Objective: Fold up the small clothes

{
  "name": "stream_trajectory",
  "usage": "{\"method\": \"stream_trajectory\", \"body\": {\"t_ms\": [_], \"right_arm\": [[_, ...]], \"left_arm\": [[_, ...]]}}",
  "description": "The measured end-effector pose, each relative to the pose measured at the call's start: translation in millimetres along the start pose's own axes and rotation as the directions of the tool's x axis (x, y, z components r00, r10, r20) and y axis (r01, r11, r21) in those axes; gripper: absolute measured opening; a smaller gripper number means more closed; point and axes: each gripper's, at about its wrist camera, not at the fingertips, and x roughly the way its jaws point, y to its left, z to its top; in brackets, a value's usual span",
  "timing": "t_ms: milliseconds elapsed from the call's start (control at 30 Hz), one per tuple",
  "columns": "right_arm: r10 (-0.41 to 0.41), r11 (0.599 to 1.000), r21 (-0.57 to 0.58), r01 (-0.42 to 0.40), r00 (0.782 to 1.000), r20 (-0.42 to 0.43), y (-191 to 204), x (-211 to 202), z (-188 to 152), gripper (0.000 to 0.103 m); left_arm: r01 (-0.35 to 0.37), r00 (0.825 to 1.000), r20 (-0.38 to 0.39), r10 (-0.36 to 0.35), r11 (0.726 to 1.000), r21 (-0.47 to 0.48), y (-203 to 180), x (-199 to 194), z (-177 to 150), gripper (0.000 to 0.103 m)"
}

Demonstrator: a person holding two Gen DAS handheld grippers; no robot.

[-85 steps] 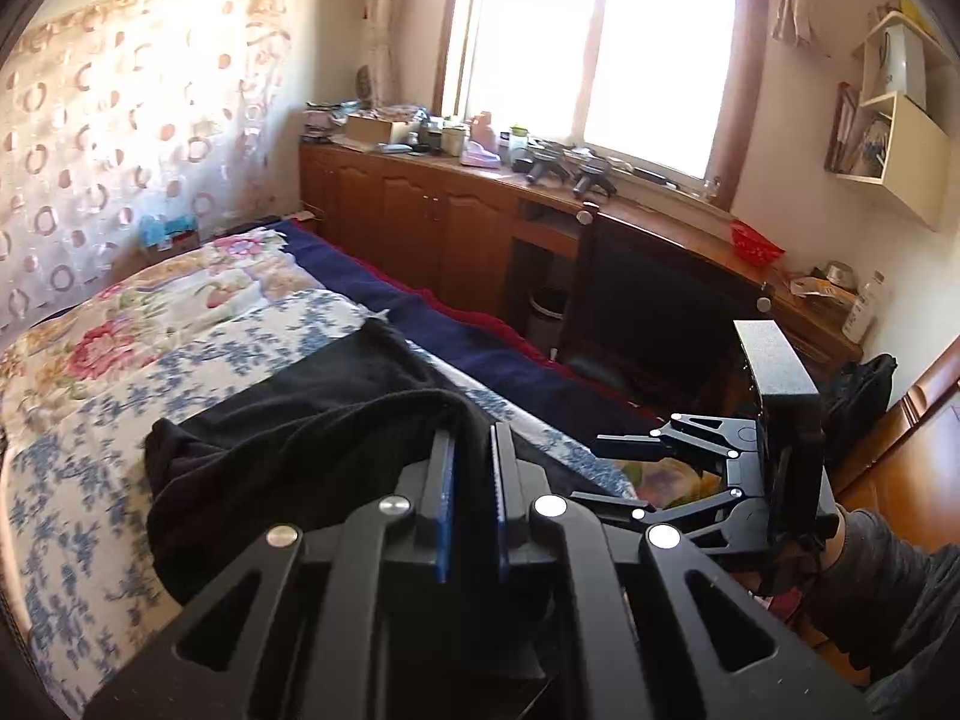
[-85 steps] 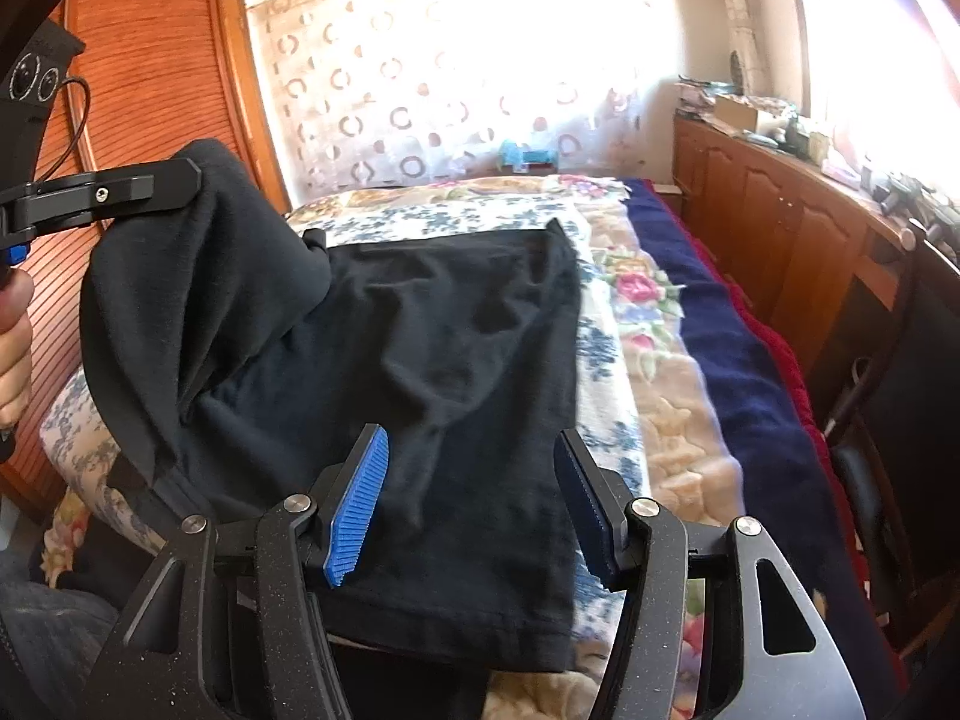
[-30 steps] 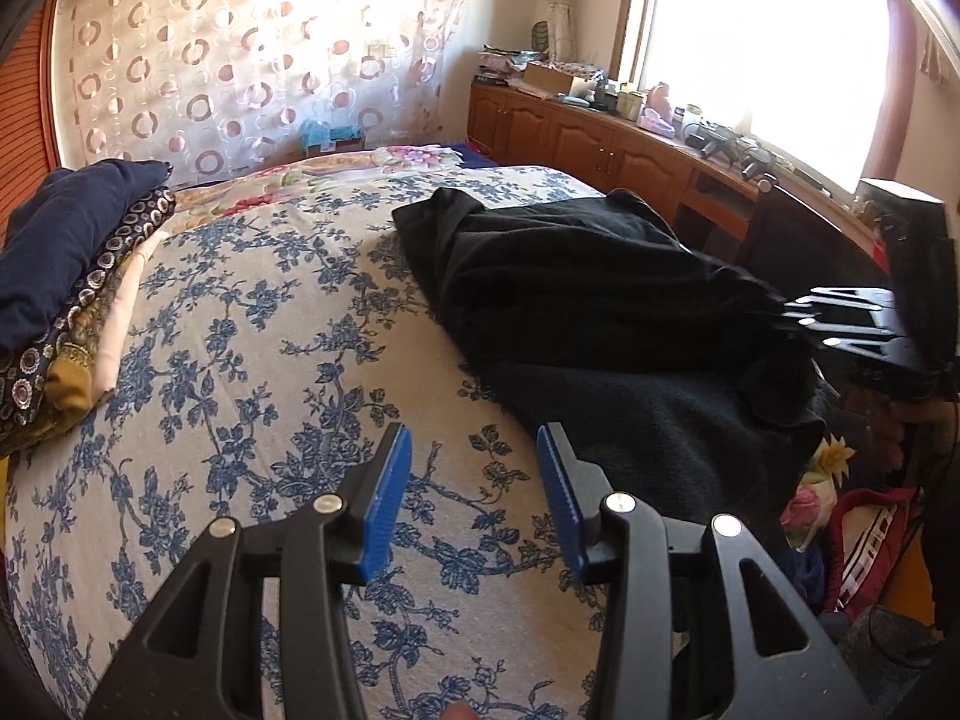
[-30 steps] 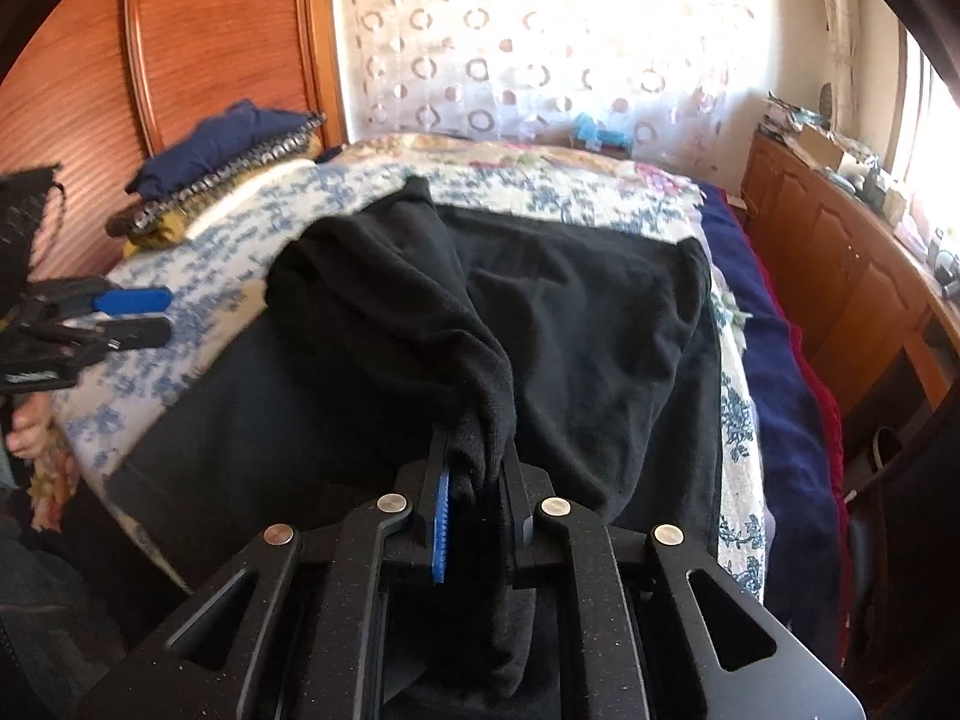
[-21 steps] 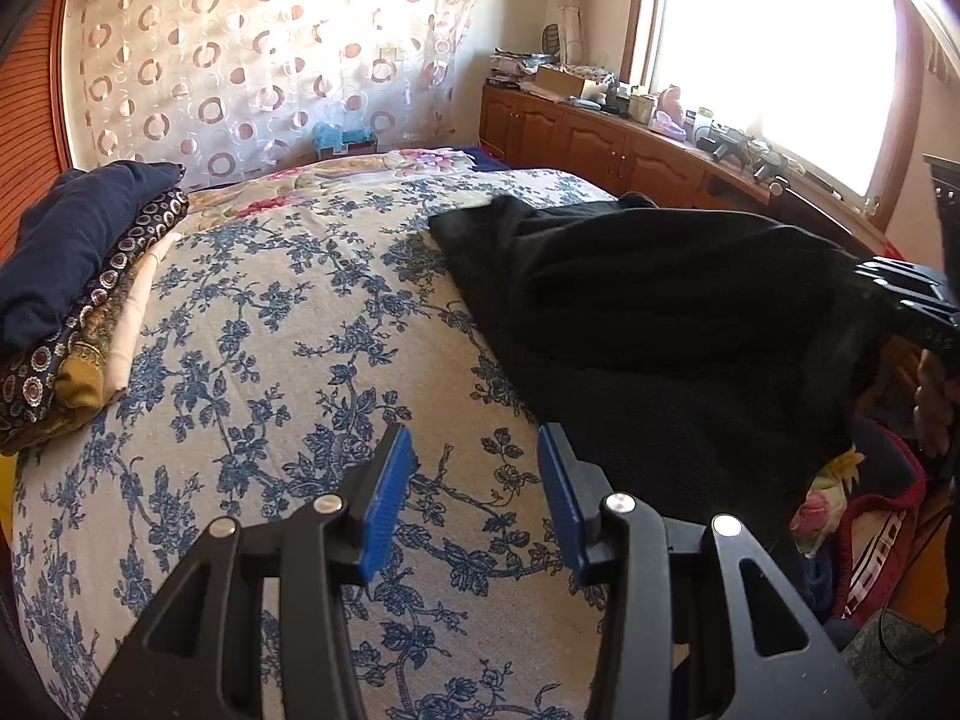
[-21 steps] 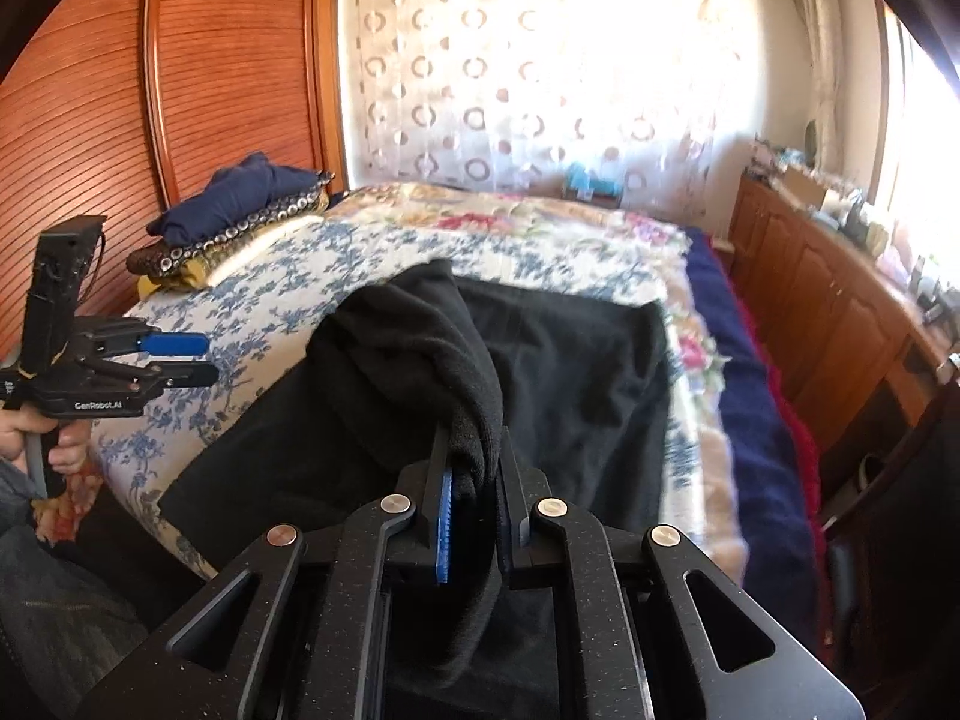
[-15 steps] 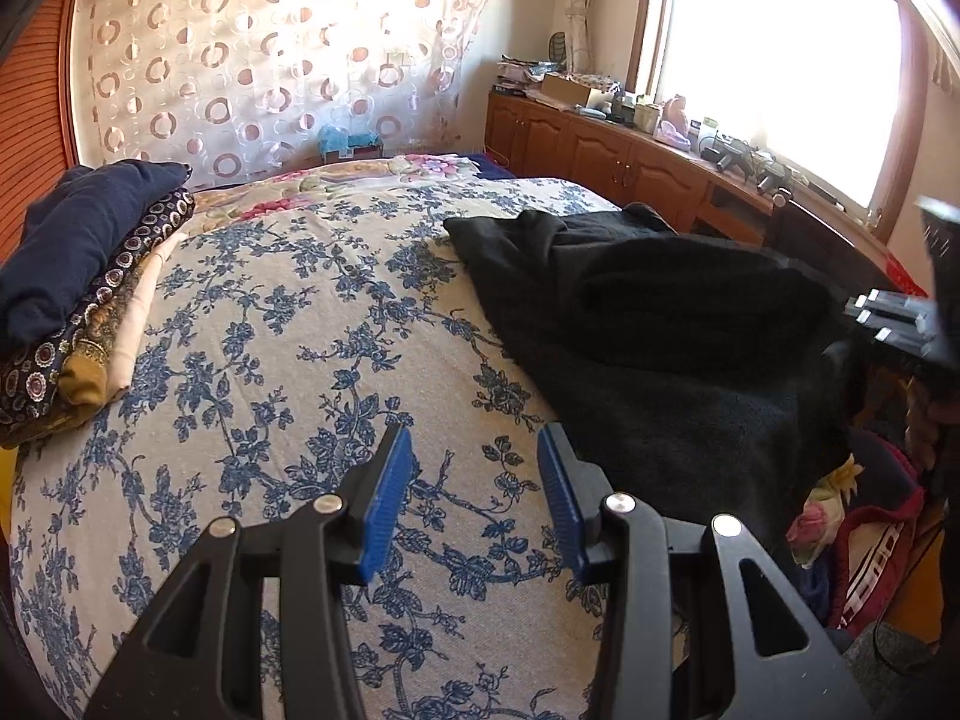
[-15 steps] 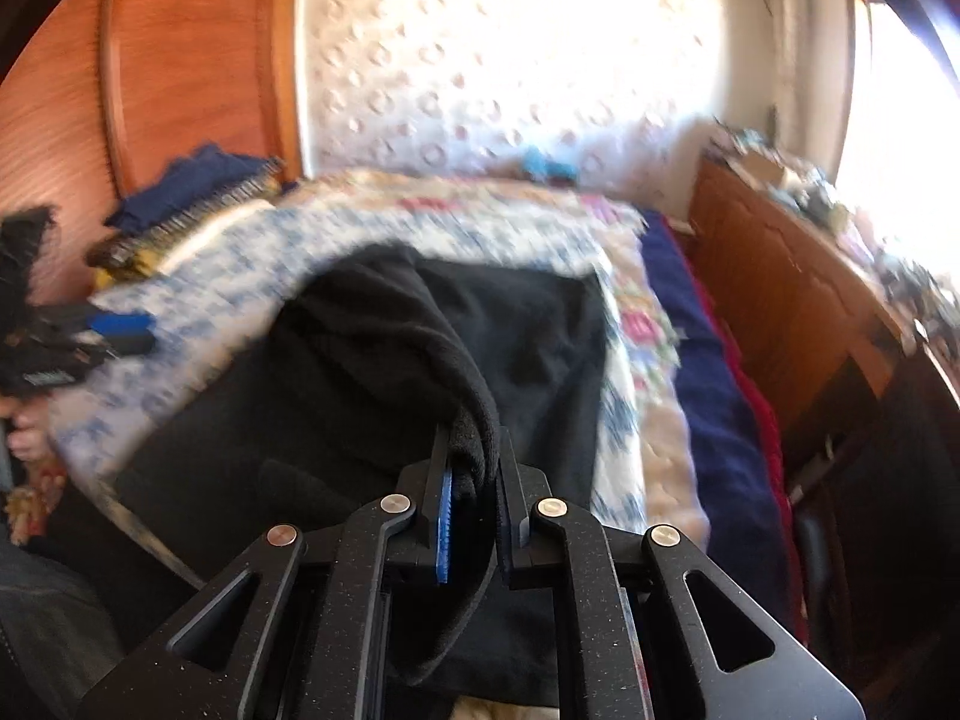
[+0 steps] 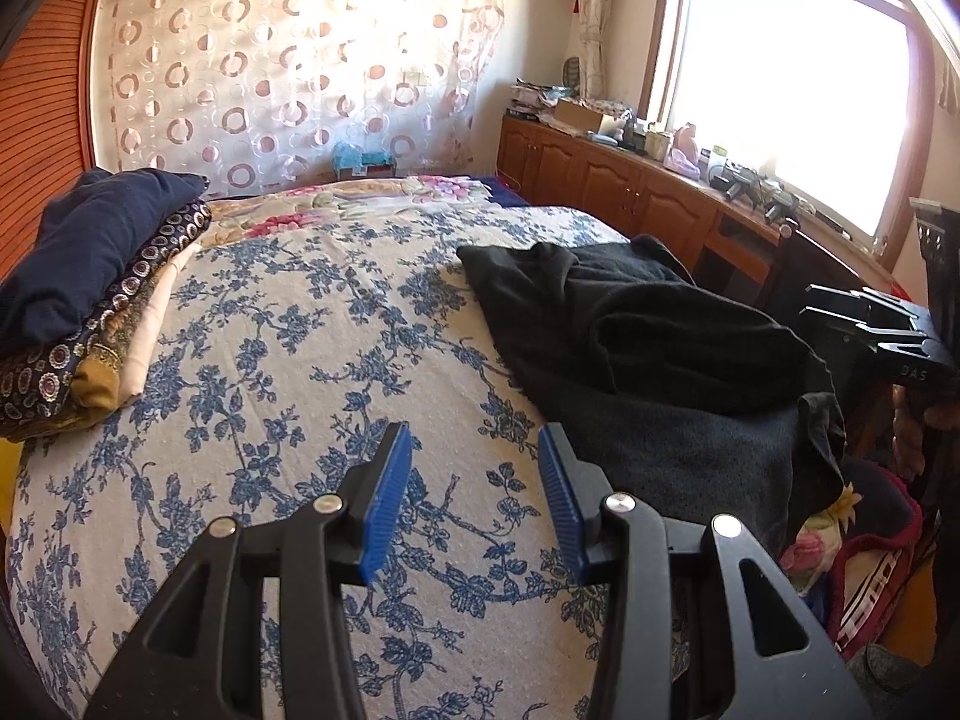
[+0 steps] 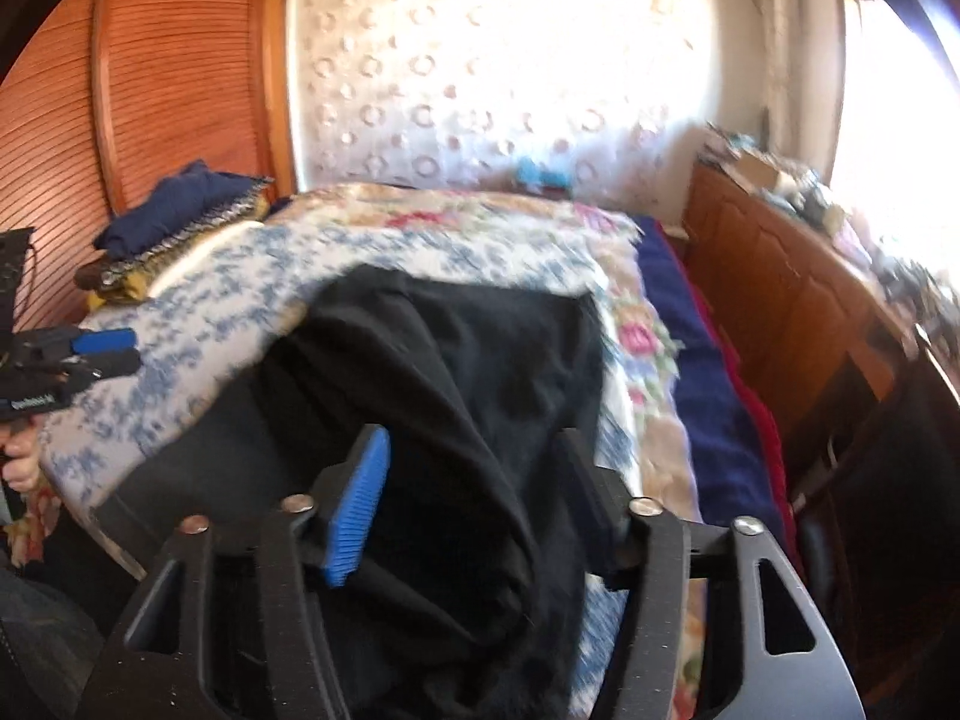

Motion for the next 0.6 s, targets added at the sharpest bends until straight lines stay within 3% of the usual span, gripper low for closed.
{"method": "stream_trajectory", "body": {"t_ms": [100,233,600], "right_arm": [[0.049,0.997,-0.061,-0.049,0.999,-0.003,20.6,12.7,13.6,0.072],[0.101,0.984,-0.139,-0.11,0.992,-0.072,56.1,55.7,30.6,0.073],[0.16,0.967,-0.17,-0.188,0.973,-0.168,88.5,107.7,48.1,0.076]], "left_arm": [[-0.01,1.0,0.013,0.011,1.0,-0.005,3.1,-2.7,0.8,0.042],[-0.019,0.999,0.027,0.02,1.0,-0.014,6.4,-6.6,0.8,0.042],[-0.029,0.997,0.064,0.03,0.999,-0.021,11.3,-14.7,-4.8,0.042]]}}
